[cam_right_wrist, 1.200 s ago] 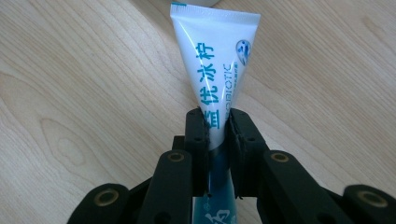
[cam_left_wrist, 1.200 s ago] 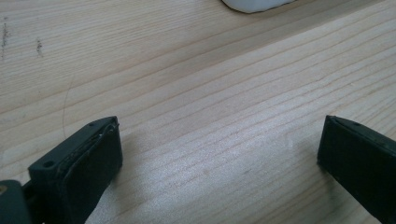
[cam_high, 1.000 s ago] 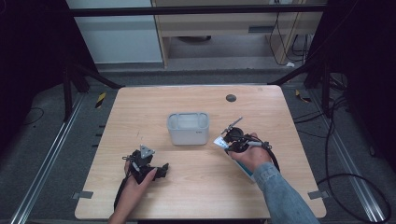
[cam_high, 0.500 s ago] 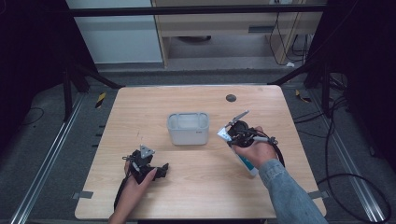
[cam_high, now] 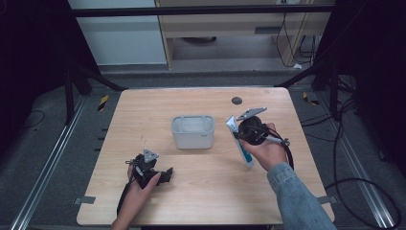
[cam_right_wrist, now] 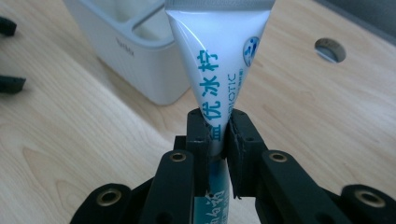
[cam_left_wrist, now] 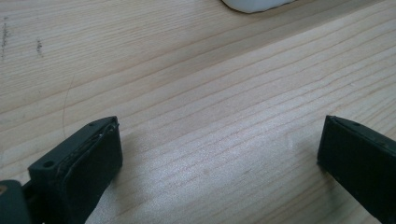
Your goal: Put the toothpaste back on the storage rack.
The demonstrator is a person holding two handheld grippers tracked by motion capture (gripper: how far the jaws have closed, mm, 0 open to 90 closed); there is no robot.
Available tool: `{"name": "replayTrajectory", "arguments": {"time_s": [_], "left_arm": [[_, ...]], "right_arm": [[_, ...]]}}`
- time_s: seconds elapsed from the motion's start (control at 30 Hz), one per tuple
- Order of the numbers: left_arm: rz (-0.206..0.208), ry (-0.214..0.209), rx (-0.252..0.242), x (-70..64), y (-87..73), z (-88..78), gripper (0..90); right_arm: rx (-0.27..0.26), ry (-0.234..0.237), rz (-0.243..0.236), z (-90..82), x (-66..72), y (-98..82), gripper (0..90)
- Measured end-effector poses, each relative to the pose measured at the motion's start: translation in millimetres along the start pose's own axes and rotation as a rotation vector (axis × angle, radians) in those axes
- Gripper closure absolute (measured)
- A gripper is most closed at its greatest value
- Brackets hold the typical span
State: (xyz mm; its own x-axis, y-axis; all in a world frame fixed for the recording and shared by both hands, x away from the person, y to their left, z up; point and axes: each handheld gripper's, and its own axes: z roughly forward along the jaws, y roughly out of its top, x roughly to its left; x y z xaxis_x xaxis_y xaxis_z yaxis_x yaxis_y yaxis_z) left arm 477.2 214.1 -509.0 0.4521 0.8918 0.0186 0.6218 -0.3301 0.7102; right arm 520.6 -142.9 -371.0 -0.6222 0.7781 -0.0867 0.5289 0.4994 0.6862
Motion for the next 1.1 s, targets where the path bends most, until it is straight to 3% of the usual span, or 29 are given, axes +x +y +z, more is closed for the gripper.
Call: {"name": "replayTrajectory", "arguments": {"time_s": [0.73, 1.1], "left_arm": [[0.000, 0.000, 0.000, -0.2, 0.1, 0.1, 0.0], [0.000, 0.000, 0.000, -0.2, 0.1, 0.1, 0.0]], "right_arm": [[-0.186, -0.022, 0.015, -15.1, 4.6, 25.1, 80.2], [-0.230, -0.026, 0.029, -19.4, 3.2, 34.3, 80.3]]}}
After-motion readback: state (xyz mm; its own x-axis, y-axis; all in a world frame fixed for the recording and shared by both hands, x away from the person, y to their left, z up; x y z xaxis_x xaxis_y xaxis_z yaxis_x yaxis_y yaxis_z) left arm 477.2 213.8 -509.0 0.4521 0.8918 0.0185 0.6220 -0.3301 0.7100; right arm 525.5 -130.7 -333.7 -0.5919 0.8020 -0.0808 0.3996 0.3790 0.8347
